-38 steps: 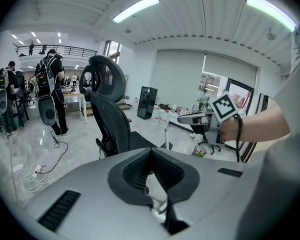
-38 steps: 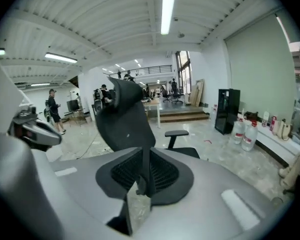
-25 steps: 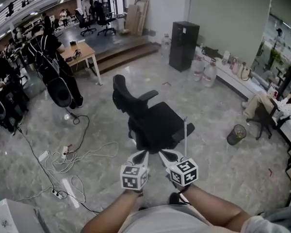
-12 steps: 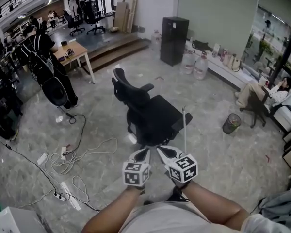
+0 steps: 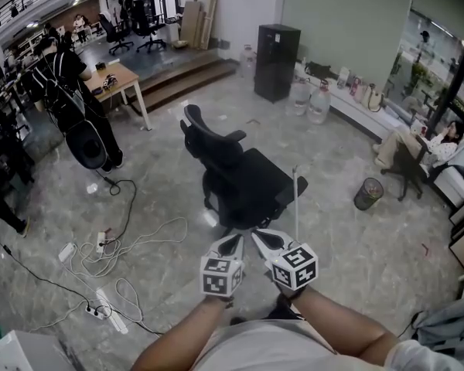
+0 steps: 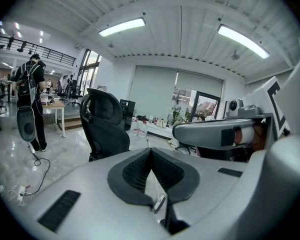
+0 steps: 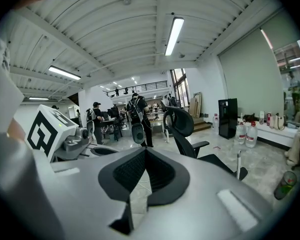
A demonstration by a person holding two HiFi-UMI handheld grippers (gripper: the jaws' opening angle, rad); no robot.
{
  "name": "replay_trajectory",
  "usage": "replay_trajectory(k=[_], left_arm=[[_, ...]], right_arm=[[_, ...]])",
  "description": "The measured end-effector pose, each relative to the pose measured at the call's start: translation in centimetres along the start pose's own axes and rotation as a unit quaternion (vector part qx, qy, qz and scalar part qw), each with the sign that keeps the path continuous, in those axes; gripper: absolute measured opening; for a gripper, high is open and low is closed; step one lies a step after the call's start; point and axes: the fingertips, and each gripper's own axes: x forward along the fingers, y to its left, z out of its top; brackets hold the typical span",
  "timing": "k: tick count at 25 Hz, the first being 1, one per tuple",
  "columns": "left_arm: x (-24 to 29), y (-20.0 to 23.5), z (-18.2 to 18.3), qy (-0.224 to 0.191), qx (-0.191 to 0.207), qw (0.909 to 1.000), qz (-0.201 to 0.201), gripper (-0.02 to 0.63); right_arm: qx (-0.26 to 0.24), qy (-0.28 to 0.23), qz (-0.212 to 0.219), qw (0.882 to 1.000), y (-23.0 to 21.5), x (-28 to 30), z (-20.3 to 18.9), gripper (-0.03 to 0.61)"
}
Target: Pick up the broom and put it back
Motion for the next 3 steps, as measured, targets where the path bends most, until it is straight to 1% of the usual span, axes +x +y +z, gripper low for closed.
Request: replay_trajectory(k=[3], left_arm=[[-0.28, 0.43, -0.32, 0.003, -0.013, 0.9999, 0.001, 0.008]], right_arm=[[0.003, 0.004, 0.002, 1.0, 0.35, 0.06, -0.18, 0.002]])
